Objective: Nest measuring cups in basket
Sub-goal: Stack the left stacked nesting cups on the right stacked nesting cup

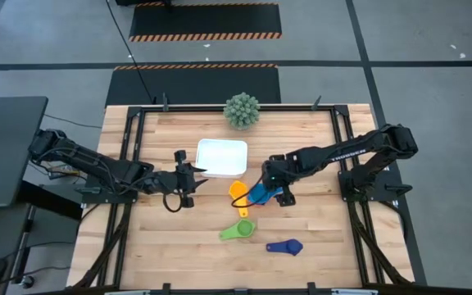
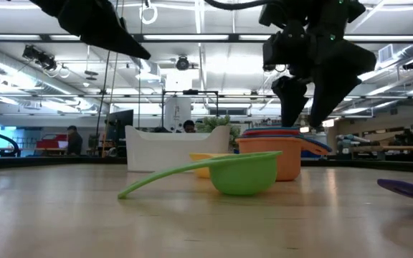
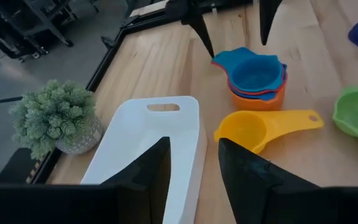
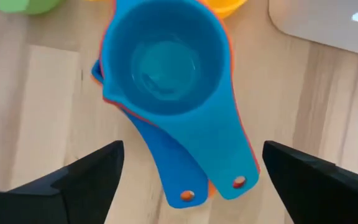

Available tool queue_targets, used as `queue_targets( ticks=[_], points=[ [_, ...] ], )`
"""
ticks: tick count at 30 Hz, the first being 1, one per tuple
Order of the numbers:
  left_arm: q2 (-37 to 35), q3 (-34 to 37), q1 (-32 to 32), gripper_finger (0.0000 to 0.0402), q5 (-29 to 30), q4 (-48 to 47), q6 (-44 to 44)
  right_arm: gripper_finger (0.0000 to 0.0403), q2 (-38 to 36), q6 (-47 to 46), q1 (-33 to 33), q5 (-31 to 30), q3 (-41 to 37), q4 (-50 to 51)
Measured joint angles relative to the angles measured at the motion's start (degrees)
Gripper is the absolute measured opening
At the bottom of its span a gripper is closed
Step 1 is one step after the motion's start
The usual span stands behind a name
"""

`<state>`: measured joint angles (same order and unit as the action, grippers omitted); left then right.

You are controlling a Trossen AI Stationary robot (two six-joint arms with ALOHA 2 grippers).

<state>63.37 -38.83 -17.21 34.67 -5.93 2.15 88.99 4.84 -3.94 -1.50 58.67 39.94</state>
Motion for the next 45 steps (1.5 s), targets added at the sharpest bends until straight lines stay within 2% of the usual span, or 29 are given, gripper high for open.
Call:
queue_targets(
  ticks=[5,10,13,17,30,38,45],
  points=[
    [0.0,0.0,0.0,0.0141,0.01,-0.07,-0.28,0.0393,-0.02,1.19,-0.03,-0.47,-3.68,-3.71],
    [0.0,0.0,0.0,0.0141,0.0,-0.03,-0.92,0.0394,0.0,1.87,0.03,-4.93,-5.39,-5.96],
    [0.0,0.0,0.0,0.0141,0.01,-0.02,-1.48,0.0394,0.0,2.93,0.06,-4.84,-5.72,-7.03],
    [0.0,0.0,0.0,0.0141,0.01,-0.03,-1.55,0.0388,0.0,3.54,0.89,-1.65,-5.72,-7.12],
    [0.0,0.0,0.0,0.0141,0.01,-0.07,-1.57,0.0309,0.0,2.37,1.33,-0.66,-5.72,-7.36],
    [0.0,0.0,0.0,0.0141,0.01,-0.07,-1.55,0.0262,0.0,2.19,0.51,-5.15,-5.72,-7.34],
    [0.0,0.0,0.0,0.0141,0.01,-0.07,-1.56,0.026,0.0,0.29,0.3,-3.38,-5.72,-7.33]
  ],
)
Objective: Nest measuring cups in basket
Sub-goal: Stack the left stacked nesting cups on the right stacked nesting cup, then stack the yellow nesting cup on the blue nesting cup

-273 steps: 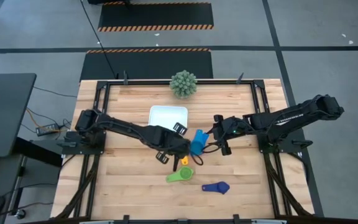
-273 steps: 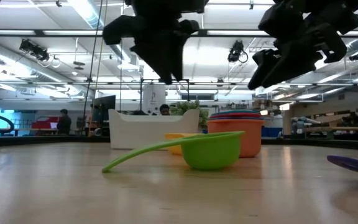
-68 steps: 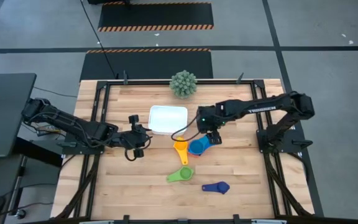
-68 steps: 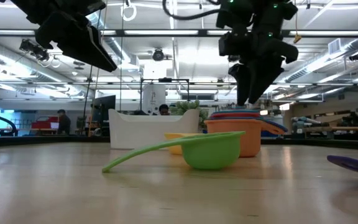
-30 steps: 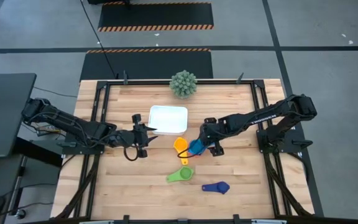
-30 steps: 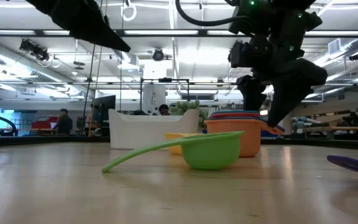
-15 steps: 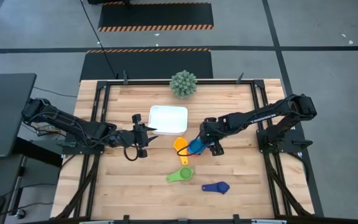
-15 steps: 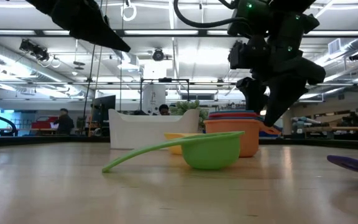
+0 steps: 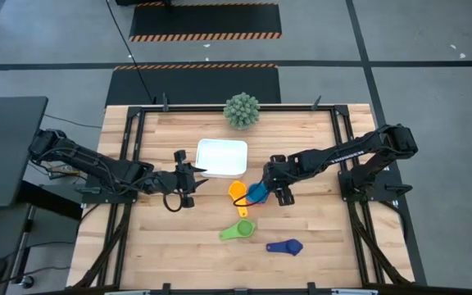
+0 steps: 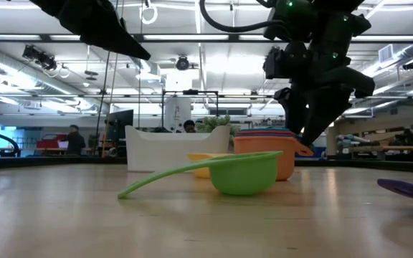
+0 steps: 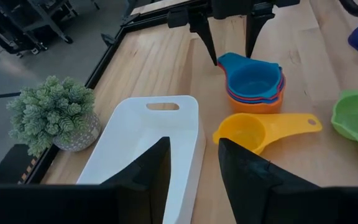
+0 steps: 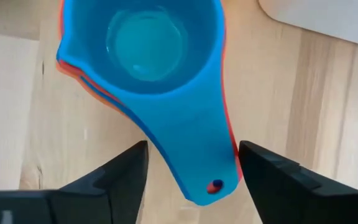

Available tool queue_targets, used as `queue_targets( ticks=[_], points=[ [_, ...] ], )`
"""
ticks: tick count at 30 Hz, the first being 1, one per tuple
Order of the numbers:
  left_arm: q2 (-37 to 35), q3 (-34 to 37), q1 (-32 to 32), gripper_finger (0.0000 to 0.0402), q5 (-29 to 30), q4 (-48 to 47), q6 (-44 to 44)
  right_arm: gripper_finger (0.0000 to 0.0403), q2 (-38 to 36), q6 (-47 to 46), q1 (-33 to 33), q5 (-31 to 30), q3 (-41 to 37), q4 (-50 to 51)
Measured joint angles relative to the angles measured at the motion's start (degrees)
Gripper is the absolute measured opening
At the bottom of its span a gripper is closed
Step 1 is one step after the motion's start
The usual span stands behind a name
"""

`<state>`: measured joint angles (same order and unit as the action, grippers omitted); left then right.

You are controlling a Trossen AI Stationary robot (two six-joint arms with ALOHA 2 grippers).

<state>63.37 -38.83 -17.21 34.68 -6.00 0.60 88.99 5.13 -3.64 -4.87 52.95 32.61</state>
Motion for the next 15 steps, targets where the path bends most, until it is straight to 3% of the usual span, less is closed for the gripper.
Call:
queue_targets(
  ticks=[8,15],
  points=[
    [0.0,0.0,0.02,0.0141,-2.68,0.43,0.32,0.0286,0.0,-1.73,0.02,0.01,1.29,2.04],
    [1.04,0.01,0.0,0.0141,-22.77,2.87,12.04,0.0323,0.0,-6.89,-0.63,0.78,5.53,7.89]
  ],
)
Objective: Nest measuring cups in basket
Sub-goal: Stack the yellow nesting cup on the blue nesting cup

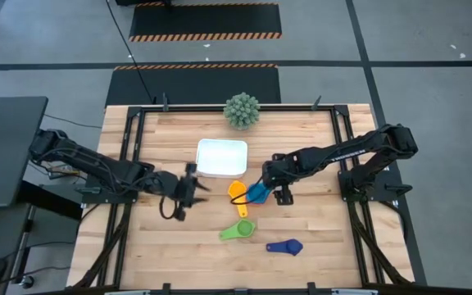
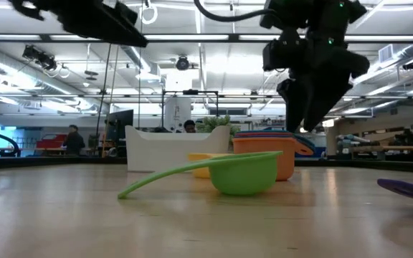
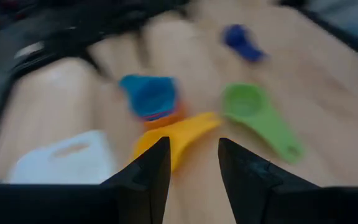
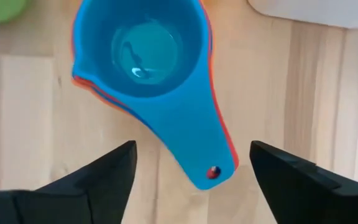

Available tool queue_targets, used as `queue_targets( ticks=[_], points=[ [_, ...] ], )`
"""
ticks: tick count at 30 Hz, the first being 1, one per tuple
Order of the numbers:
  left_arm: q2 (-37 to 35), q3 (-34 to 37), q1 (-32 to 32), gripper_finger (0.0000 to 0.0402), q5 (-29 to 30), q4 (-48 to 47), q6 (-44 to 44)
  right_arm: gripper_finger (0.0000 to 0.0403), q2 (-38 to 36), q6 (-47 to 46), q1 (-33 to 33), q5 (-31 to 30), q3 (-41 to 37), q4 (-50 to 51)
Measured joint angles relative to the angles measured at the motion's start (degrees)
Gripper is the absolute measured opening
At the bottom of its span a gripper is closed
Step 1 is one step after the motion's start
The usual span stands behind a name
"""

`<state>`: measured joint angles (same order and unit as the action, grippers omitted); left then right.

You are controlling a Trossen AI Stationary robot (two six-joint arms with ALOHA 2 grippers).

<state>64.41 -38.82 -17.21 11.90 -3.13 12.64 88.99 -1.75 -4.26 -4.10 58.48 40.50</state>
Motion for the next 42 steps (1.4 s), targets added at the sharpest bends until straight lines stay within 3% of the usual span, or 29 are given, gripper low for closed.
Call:
queue_targets(
  ticks=[4,7,13,17,27,33,42],
  points=[
    [2.44,0.01,0.02,0.0141,-10.39,0.25,6.97,0.0338,-0.03,-6.46,-1.4,-1.15,2.47,3.98],
    [5.01,0.01,-0.02,0.0141,-13.29,1.47,9.97,0.034,-0.02,-10.6,-2.82,-2.32,2.49,4.34],
    [9.13,0.01,0.02,0.0141,-8.85,5.26,10.33,0.0333,-0.04,-20.28,-7.57,-5.14,2.45,6.7],
    [11.17,0.01,0.47,0.0141,-3.63,8.25,4.42,0.0327,-0.04,-25.29,-12.48,-9.36,0.84,6.31],
    [12.54,0.01,1.22,0.0141,-3.9,7.37,-4.67,0.0325,-0.04,-33.1,-20.17,-18.17,-0.2,-0.75],
    [14.14,0.01,1.31,0.0141,-2.32,8.36,-4.65,0.0325,-0.04,-35.61,-22.96,-24.62,-1.12,-2.84],
    [23.14,-0.41,2.59,0.0141,0.11,18.06,1.18,0.0324,-0.04,-35.52,-26.82,-29.48,-8.38,-14.6]
  ],
)
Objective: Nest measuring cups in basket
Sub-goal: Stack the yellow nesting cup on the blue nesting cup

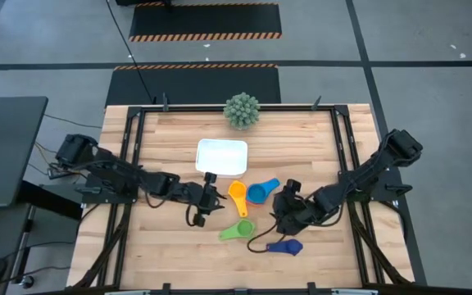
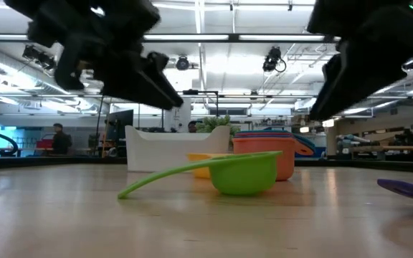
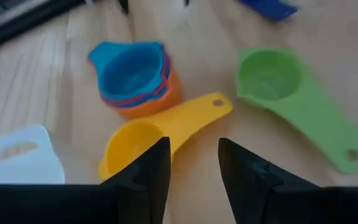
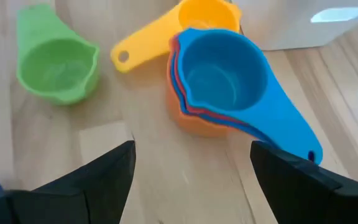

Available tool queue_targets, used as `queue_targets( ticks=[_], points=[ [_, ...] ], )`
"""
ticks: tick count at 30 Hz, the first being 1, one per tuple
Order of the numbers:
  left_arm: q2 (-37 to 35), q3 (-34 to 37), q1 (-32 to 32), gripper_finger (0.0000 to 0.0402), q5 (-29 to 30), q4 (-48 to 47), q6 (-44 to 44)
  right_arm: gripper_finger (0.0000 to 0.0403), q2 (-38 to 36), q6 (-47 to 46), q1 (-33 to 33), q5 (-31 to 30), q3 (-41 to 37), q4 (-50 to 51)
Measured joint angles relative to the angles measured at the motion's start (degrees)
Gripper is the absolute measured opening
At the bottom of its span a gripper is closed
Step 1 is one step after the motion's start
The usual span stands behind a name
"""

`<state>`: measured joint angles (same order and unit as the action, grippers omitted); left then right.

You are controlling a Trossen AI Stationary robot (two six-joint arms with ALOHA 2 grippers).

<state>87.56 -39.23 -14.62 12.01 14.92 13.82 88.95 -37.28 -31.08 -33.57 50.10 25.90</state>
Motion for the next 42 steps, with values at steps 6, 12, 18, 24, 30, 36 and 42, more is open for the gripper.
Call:
queue_targets(
  ticks=[6,12,18,24,30,36,42],
  points=[
    [4.56,-3.92,2.57,0.0141,-1.17,-3.2,-0.82,0.0324,-0.23,-2.35,-2.19,-2.52,-4.41,-0.72],
    [8.43,-9.85,2.96,0.0141,-2.19,-9.5,-0.66,0.0324,-2.89,-1.22,-3.95,-2.5,-7.78,-2.76],
    [13.0,-17.19,3.05,0.0141,-2.2,-19.1,1.68,0.0324,-6.22,-0.13,-5.29,-4.21,-11.62,-7.12],
    [15.13,-20.86,4.19,0.0141,-2.16,-24.5,6.74,0.0324,-8.02,1.0,-5.96,-4.43,-13.56,-11.38],
    [15.44,-20.77,6.35,0.0141,-3.5,-23.93,9.6,0.0324,-7.19,1.47,-5.95,-4.37,-13.5,-13.63],
    [16.26,-20.73,8.57,0.0141,-10.35,-24.88,13.67,0.0324,-7.17,1.63,-6.43,-3.82,-13.48,-14.66],
    [18.81,-20.67,9.1,0.0141,-11.19,-25.08,15.89,0.0324,-7.17,1.47,-6.72,-3.66,-13.48,-14.76]
  ],
)
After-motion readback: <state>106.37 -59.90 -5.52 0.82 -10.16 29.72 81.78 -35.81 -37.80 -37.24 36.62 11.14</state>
